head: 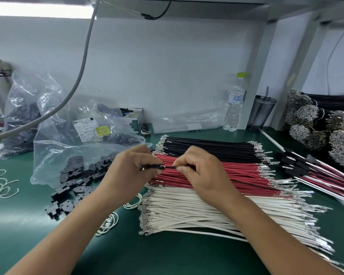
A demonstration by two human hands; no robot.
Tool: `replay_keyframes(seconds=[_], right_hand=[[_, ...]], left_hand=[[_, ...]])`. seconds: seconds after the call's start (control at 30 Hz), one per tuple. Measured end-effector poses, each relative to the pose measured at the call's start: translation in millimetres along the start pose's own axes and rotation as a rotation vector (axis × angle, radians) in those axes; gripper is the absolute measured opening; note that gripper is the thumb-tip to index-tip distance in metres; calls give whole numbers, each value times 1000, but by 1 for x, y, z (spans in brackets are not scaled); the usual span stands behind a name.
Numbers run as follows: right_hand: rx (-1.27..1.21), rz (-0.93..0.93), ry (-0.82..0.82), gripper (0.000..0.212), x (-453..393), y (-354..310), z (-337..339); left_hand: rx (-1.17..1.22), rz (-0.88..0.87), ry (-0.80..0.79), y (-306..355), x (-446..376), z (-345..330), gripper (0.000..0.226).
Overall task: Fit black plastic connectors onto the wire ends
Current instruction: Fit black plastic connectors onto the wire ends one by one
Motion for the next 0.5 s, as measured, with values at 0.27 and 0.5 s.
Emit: replay_keyframes(seconds=[0.27, 0.5], right_hand=[[96, 28, -76, 11, 1, -3, -8], [104, 36, -14, 11, -1, -3, -3]], left_hand=[[29, 45, -57, -4, 0, -3, 27], [-94, 63, -37, 1, 1, -5, 13]])
Point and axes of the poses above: each hand's wrist, its own x-axis away from the middle knuckle, its own z-axis out of the back of the hand, y = z × x, the point moved 7 cm from there along -x, towards the middle knuckle, and after that the axes turned 3 degrees about z, right-handed, at the moved point
